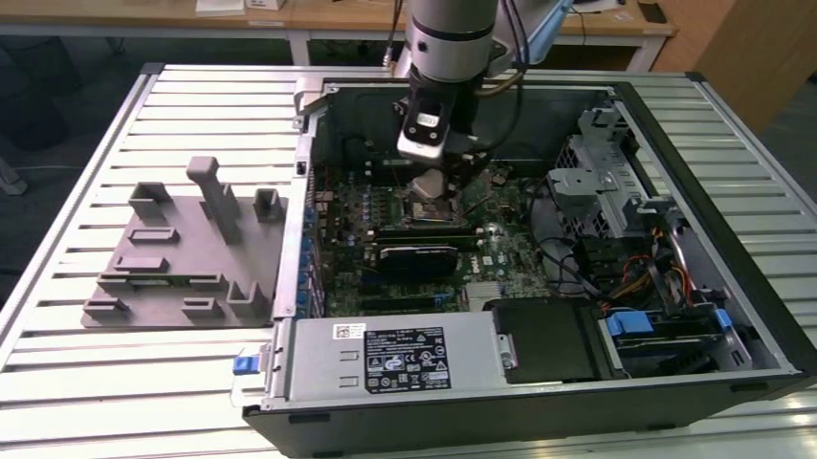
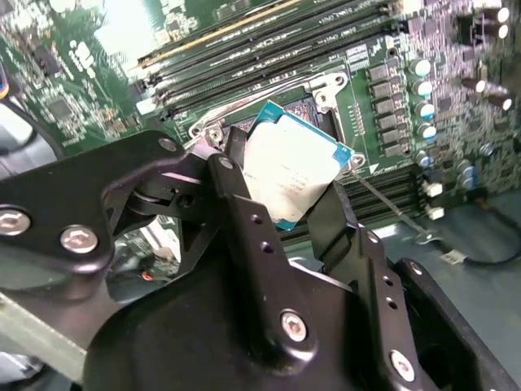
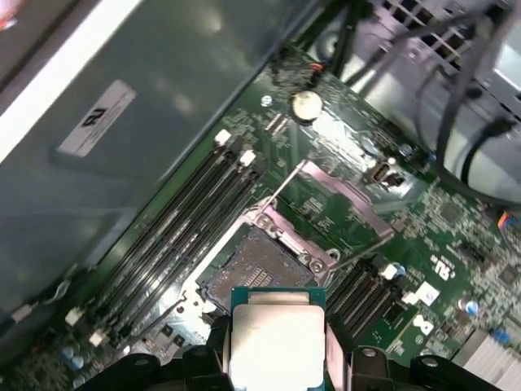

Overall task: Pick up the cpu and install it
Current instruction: 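Place the cpu into insertion slot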

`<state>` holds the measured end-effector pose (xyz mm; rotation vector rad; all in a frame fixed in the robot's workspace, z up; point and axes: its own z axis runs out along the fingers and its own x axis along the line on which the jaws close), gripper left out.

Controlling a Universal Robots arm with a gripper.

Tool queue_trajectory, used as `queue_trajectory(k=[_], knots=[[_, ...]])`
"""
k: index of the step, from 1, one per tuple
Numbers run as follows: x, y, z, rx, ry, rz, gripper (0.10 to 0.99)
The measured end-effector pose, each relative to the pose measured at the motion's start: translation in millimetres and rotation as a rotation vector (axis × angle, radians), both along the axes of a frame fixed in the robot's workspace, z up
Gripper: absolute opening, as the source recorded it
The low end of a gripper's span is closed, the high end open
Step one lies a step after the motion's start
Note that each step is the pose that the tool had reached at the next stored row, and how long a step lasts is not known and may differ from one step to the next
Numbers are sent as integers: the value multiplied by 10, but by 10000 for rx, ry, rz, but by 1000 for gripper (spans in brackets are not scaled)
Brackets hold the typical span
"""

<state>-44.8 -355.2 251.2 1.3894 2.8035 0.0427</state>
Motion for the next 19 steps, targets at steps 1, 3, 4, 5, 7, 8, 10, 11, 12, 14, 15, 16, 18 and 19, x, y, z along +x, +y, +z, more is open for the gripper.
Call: queue_trajectory(k=[1,3,4,5,7,8,10,11,12,14,15,16,18,19], knots=[[0,0,-1,-1,0,-180,545],[0,0,-4,-2,0,-539,545],[0,0,-5,-3,0,-721,545],[0,0,-6,-4,0,-916,545],[0,0,-8,-6,0,-1281,545],[0,0,-9,-7,1,-1444,545],[0,0,-11,-9,0,-1816,545],[0,0,-12,-11,0,-1994,545],[0,0,-13,-12,0,-2168,545],[0,0,-15,-17,0,-2689,545],[0,0,-16,-20,-1,-2869,545],[0,0,-16,-24,-1,-3044,545],[0,0,-18,-33,-2,-3553,545],[0,0,-19,-36,-2,-3721,545]])
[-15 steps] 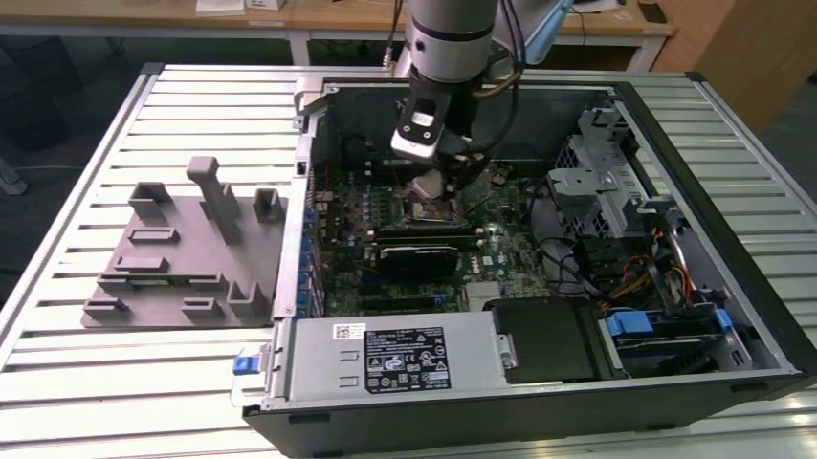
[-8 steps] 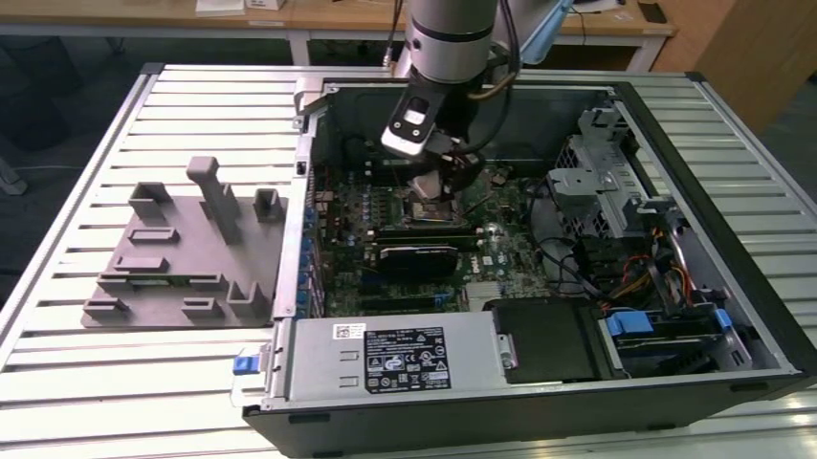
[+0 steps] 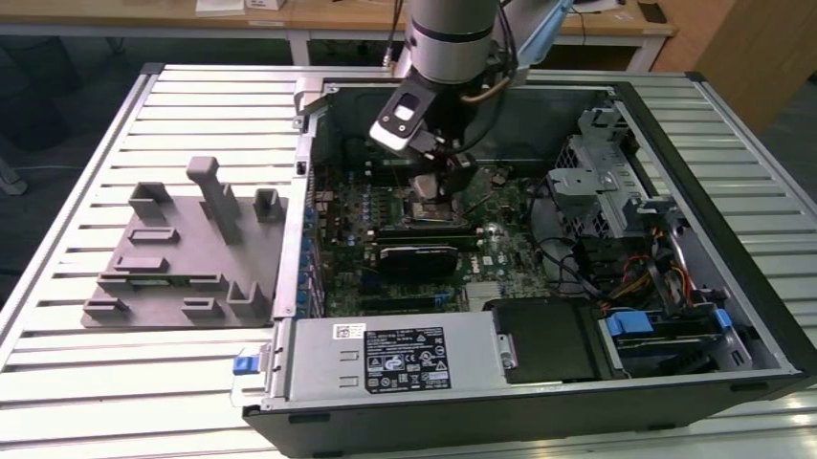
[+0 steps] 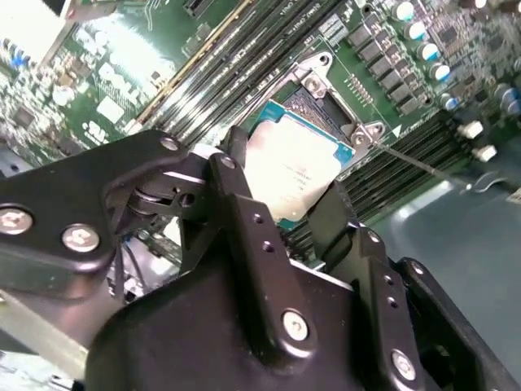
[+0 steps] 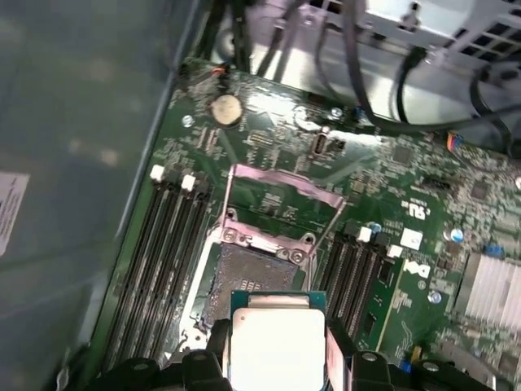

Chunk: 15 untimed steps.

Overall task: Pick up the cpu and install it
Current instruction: 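Place the cpu into insertion slot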

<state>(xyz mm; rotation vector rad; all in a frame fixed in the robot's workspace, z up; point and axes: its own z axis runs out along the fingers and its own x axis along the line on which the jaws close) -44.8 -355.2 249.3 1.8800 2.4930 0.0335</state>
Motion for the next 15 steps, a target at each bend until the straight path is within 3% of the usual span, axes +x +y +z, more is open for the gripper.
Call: queue_trajectory(k=[15], knots=[[0,0,-19,-32,0,-2578,545]])
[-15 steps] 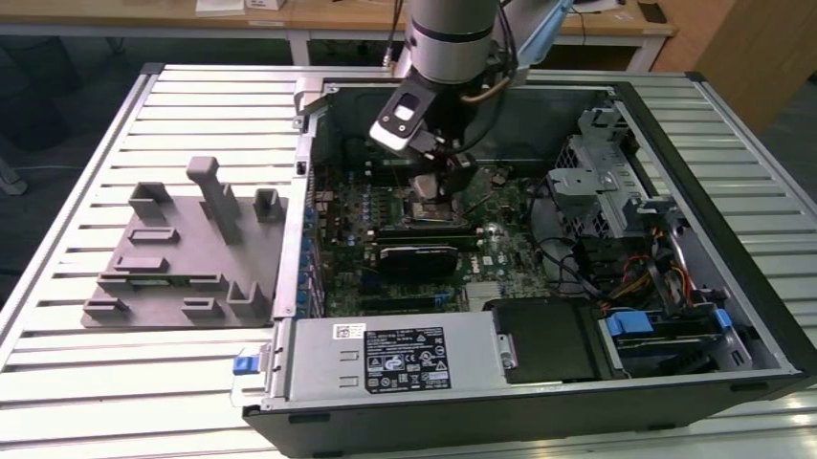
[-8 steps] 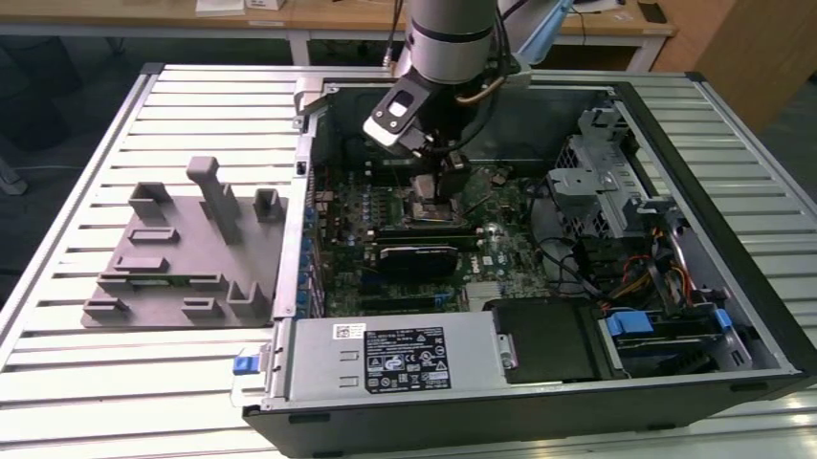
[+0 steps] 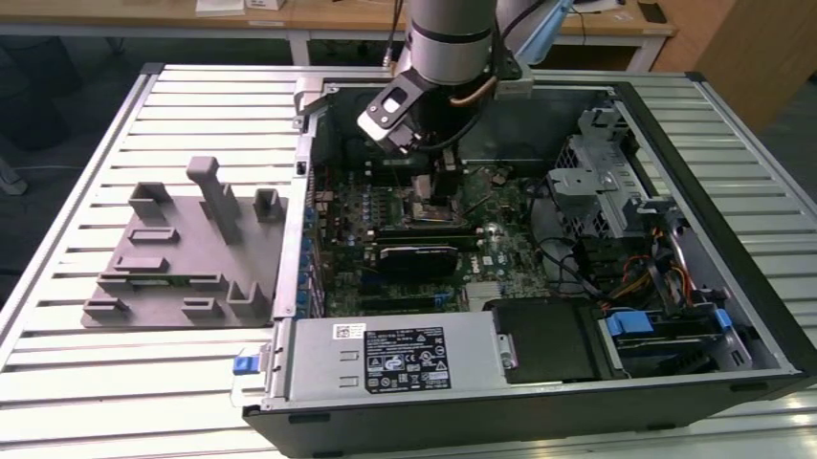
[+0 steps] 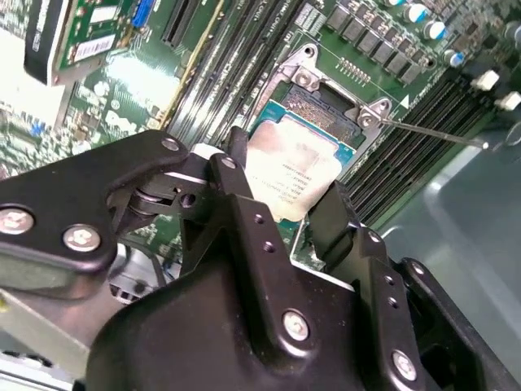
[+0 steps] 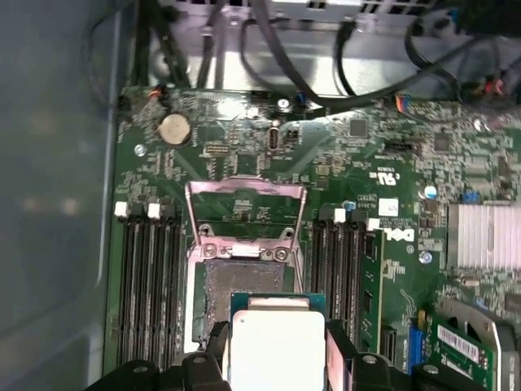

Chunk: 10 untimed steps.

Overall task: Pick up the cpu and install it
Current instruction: 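Place the cpu into insertion slot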

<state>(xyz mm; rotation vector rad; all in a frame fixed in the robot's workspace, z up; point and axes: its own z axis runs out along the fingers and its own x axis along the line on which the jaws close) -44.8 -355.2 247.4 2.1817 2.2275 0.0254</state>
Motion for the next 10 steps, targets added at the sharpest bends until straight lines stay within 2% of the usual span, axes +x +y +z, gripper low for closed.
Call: queue_trajectory(k=[10], knots=[[0,14,-119,-3,1,-241,545]])
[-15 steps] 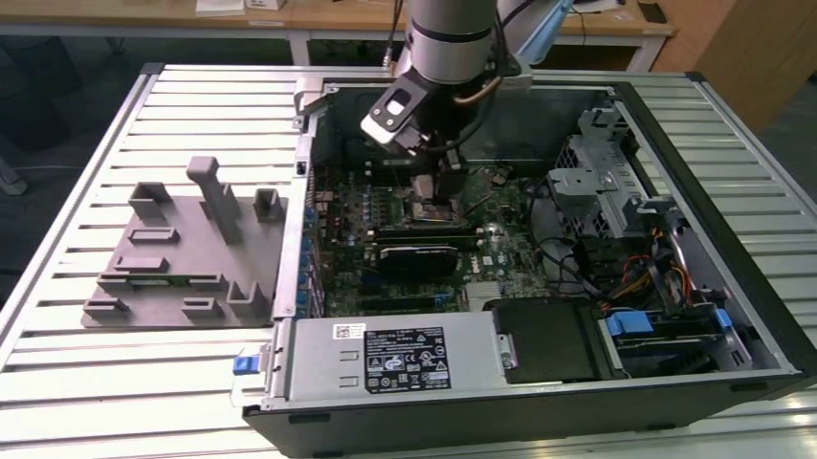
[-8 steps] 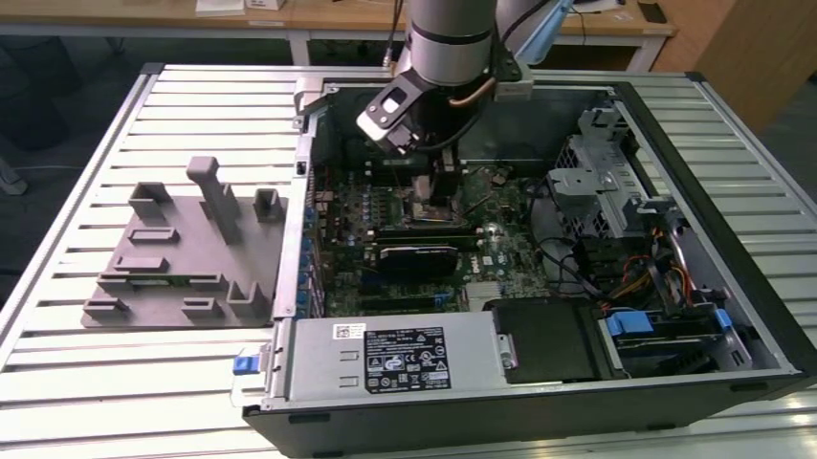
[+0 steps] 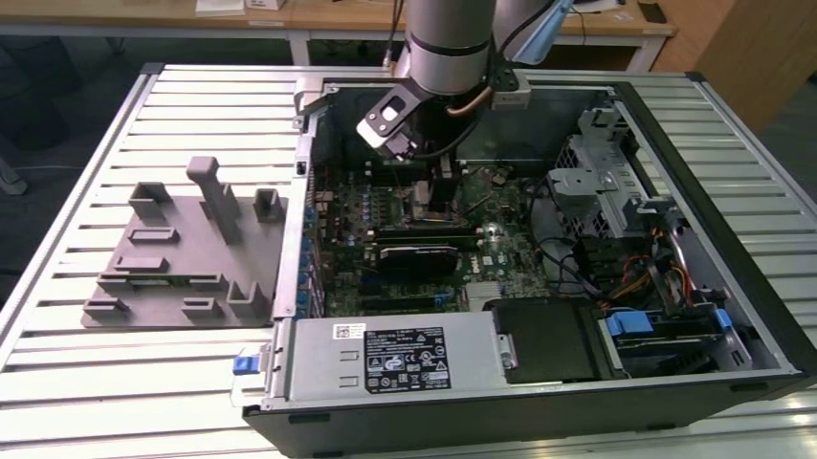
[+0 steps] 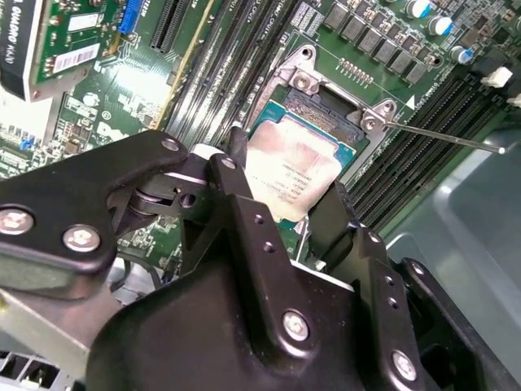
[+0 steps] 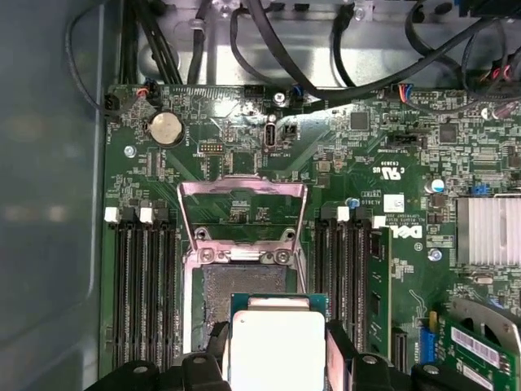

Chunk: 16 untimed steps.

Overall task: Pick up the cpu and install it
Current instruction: 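Place the cpu into insertion slot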

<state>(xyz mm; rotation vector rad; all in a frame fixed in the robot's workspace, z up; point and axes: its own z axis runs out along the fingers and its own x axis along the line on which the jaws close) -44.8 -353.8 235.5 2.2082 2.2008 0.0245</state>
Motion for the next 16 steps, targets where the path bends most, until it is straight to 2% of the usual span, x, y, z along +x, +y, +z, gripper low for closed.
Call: queue_trajectory(k=[6,12,16], knots=[[0,26,-60,-1,0,0,545],[2,78,-116,-96,0,1,545],[5,86,-132,-130,1,2,545]])
